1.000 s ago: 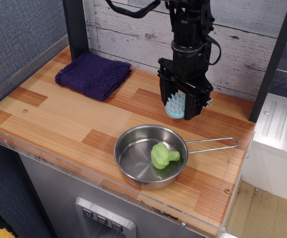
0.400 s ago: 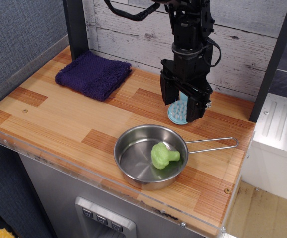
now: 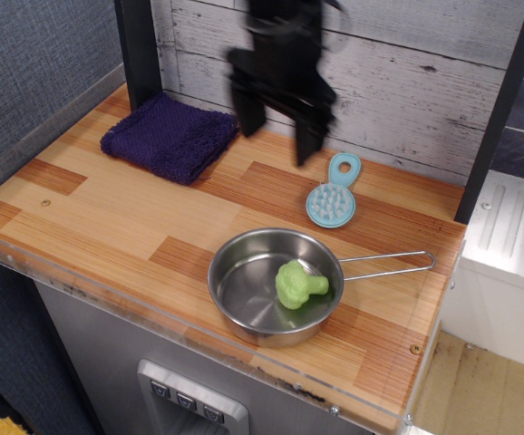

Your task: Move the blue brush to the right side of the blue cloth

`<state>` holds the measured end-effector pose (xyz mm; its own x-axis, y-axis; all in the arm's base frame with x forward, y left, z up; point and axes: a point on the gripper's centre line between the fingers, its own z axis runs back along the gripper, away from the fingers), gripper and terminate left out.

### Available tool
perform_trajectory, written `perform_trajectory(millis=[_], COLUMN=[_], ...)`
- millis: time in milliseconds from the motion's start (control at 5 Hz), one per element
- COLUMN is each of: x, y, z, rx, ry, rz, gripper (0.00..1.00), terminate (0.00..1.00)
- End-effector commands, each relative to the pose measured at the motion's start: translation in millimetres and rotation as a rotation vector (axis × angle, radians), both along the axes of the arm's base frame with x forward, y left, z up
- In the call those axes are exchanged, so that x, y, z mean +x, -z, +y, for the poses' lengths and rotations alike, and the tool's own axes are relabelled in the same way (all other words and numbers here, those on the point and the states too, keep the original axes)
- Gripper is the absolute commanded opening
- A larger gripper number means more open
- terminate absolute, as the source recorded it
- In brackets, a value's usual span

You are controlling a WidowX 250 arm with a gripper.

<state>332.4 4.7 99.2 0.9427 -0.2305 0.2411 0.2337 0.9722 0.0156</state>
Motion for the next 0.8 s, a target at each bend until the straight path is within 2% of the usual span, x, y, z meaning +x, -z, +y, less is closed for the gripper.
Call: perform_trajectory(millis=[0,200,400,600], x=[-14.1,-13.7,-13.7,-13.7], y=[1.0,5.5,5.5,5.5], z=[15.1,16.6,16.6,16.6], rx=[0.018,0.023,0.023,0.023], ry=[-0.108,-0.101,-0.101,-0.101], rz=[-0.034,0.002,0.002,0.002], gripper=[1.00,1.00,1.00,1.00], terminate=[0.00,0.00,0.00,1.00])
